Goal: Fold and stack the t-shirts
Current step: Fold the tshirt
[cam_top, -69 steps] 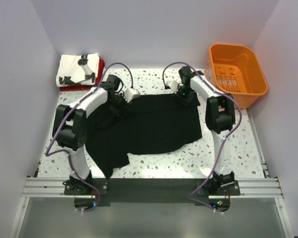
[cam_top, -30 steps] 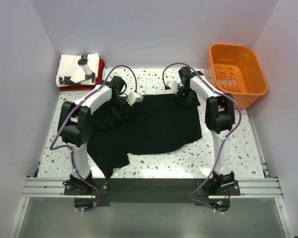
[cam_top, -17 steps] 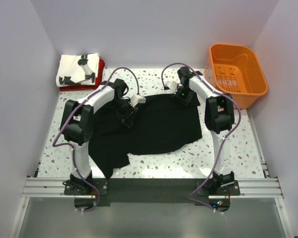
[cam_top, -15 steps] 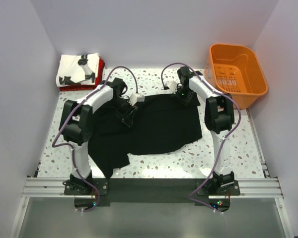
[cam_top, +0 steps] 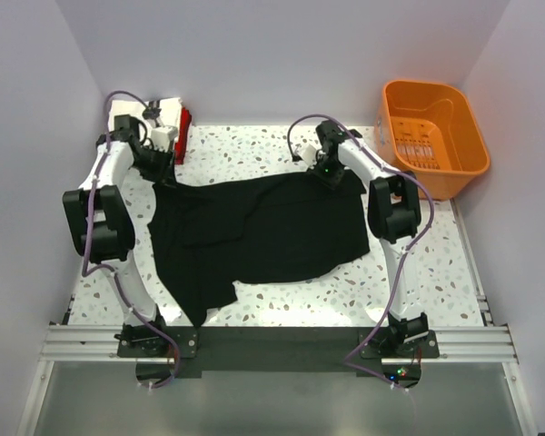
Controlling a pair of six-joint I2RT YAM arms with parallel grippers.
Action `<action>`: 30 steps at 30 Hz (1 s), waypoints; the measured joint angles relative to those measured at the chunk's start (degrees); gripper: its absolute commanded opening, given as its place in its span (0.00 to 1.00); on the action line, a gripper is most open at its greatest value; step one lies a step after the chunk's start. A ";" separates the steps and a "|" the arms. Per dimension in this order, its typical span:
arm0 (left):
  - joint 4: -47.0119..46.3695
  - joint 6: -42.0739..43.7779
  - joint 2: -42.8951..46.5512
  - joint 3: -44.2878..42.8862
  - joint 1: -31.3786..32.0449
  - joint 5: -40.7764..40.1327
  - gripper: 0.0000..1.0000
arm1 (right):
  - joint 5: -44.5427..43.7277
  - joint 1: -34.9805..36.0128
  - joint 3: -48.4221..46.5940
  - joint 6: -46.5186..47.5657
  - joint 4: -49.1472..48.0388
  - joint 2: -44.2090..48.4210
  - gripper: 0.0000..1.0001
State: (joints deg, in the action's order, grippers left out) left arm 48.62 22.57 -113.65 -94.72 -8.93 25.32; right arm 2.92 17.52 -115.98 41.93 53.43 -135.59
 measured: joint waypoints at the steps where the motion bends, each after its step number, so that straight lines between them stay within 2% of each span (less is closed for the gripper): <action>1: -0.52 -0.76 -0.35 -0.07 -0.92 -0.33 0.50 | -0.31 0.11 0.00 -0.02 -0.22 0.00 0.30; 9: -2.60 -5.70 -4.50 -0.13 -4.57 -1.77 0.56 | -2.99 0.72 0.61 -0.44 -1.81 0.02 0.29; 15: -5.11 -9.60 -6.93 -0.13 -4.50 0.17 0.50 | -5.25 0.87 0.74 -0.59 -3.26 0.00 0.29; 21: -8.44 -13.03 -7.43 0.90 -4.50 4.00 0.35 | -6.62 0.85 0.79 -0.59 -4.24 -0.07 0.29; 27: -10.64 -15.19 -7.43 1.55 -4.57 5.62 0.02 | -7.06 0.87 0.72 -0.59 -4.39 -0.17 0.29; 30: -11.67 -16.04 -7.43 1.75 -5.09 5.84 0.00 | -7.93 0.92 0.68 -0.59 -4.63 -0.24 0.29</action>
State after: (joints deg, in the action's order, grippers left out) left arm 36.95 6.52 -121.08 -92.97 -14.02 31.16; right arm -5.02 18.44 -115.31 41.34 48.80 -135.83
